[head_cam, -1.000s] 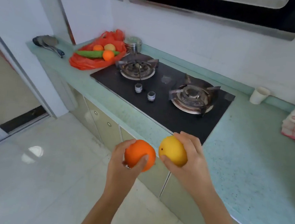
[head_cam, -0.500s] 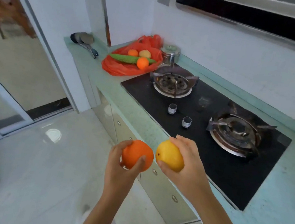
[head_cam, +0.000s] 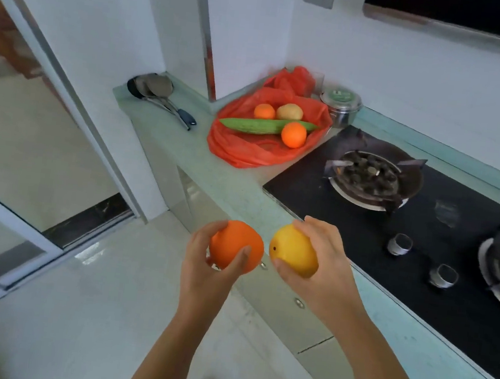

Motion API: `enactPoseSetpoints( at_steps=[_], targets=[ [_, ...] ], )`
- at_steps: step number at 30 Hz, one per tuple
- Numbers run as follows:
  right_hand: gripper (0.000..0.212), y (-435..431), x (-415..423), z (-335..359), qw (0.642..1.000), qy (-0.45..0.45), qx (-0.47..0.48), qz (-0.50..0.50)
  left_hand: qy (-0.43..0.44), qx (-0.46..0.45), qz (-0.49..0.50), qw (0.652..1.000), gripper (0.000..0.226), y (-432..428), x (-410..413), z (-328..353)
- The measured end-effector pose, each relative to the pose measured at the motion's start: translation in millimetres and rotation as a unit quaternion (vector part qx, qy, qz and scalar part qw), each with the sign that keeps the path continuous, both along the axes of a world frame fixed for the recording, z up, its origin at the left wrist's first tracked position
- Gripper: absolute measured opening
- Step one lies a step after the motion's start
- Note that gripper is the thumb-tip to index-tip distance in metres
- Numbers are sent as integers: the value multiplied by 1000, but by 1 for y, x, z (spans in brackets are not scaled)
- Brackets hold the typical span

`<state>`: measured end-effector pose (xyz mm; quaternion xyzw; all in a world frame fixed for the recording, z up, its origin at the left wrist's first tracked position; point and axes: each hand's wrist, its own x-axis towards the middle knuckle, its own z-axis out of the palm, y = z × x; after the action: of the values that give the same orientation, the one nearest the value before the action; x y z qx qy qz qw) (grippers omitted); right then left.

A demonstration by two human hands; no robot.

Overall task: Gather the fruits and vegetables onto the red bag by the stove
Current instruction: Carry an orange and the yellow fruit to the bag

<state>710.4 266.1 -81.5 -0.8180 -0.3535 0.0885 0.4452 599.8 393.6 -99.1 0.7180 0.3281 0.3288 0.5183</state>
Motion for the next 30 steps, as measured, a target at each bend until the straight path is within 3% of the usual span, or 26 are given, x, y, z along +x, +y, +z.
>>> enactPoseSetpoints(
  at_steps=[12, 30],
  targets=[
    [61, 129, 30, 1, 999, -14, -25, -17, -11, -41, 2, 999, 43, 126, 24, -15],
    [63, 232, 205, -8, 995, -27, 21, -96, 4, 11, -75, 997, 43, 259, 218, -15]
  ],
)
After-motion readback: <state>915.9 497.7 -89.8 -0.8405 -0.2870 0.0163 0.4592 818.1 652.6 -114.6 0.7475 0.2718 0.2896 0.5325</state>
